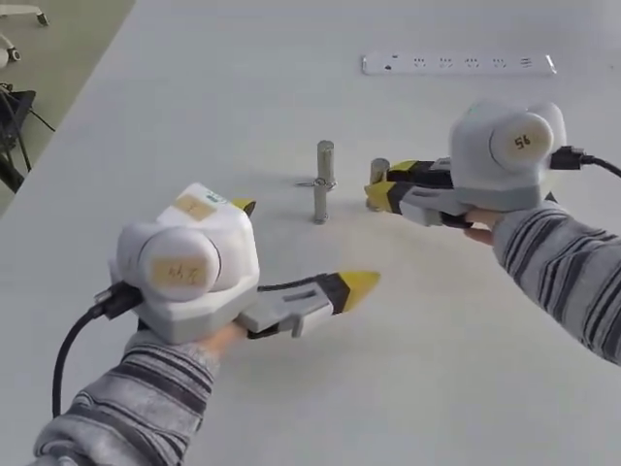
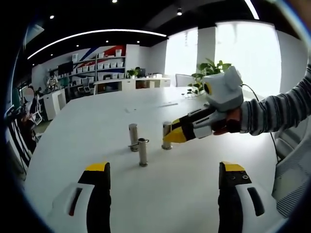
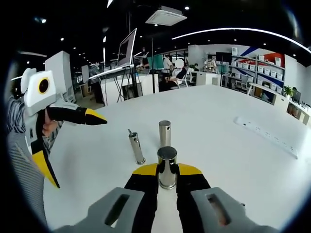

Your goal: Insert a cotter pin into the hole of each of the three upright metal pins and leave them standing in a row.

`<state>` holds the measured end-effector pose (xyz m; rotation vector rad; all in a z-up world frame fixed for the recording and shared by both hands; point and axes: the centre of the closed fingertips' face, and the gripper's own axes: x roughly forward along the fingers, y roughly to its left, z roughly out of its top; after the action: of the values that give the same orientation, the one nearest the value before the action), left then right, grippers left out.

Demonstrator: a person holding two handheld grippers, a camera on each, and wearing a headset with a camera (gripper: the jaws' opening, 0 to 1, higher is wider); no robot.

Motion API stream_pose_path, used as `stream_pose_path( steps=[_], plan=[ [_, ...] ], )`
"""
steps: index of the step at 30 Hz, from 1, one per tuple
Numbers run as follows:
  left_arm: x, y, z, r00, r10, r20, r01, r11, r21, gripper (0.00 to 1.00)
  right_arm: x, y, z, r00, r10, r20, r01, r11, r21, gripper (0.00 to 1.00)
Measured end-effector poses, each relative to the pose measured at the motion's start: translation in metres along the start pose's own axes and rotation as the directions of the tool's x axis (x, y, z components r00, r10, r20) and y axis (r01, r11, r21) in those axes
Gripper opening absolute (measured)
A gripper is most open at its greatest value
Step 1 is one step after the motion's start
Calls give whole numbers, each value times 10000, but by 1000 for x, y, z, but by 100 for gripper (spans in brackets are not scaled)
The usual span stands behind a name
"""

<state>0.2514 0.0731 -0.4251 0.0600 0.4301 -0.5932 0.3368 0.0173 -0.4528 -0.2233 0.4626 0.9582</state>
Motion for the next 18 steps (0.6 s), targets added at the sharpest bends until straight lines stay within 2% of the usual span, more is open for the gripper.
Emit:
stream_pose_path(
  steps=[6, 10, 18],
  plan=[
    [-1, -4, 2, 9999, -103, 99, 102, 9999, 43, 91, -14, 20, -10, 9988, 424, -244, -435, 9979, -485, 8],
    [-2, -5, 2, 9999, -102, 100, 101, 9999, 114, 91, -20, 30, -16, 9976, 634, -274, -647, 9966, -504, 8],
    [-2, -6, 0, 9999, -96, 44, 95, 9997, 212, 91, -25, 40, -23, 9976, 568, -398, -589, 9967, -553, 8]
  ],
)
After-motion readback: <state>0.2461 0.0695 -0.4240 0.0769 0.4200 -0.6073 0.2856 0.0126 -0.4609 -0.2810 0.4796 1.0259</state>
